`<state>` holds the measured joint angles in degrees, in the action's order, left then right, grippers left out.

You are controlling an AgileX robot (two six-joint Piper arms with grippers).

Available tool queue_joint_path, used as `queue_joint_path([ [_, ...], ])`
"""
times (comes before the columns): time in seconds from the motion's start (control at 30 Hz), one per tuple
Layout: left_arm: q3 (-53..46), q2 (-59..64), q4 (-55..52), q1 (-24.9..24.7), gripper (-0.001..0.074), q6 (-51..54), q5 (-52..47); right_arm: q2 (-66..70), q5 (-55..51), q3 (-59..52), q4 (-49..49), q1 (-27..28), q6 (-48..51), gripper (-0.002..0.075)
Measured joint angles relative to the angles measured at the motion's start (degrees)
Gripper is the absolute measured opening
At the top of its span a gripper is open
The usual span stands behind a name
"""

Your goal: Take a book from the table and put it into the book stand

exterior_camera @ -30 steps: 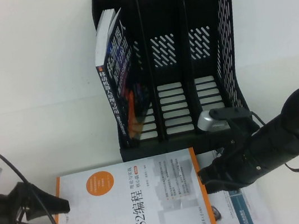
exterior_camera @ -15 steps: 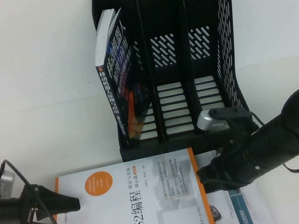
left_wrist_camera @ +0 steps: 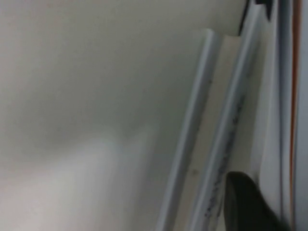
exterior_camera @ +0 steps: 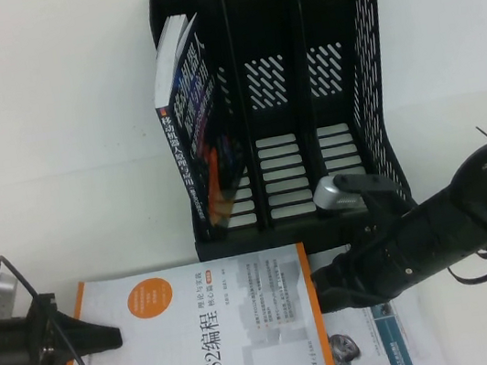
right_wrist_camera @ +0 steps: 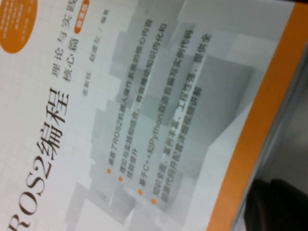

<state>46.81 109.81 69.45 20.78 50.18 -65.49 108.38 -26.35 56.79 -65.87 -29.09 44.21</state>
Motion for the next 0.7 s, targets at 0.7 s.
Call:
queue_joint_path([
  [0.7, 11.3, -37.9, -12.5, -10.3, 0.0111, -22.9, -2.5, -21.4, -8.9, 0.2, 32.4, 10.0, -17.1, 0.0000],
])
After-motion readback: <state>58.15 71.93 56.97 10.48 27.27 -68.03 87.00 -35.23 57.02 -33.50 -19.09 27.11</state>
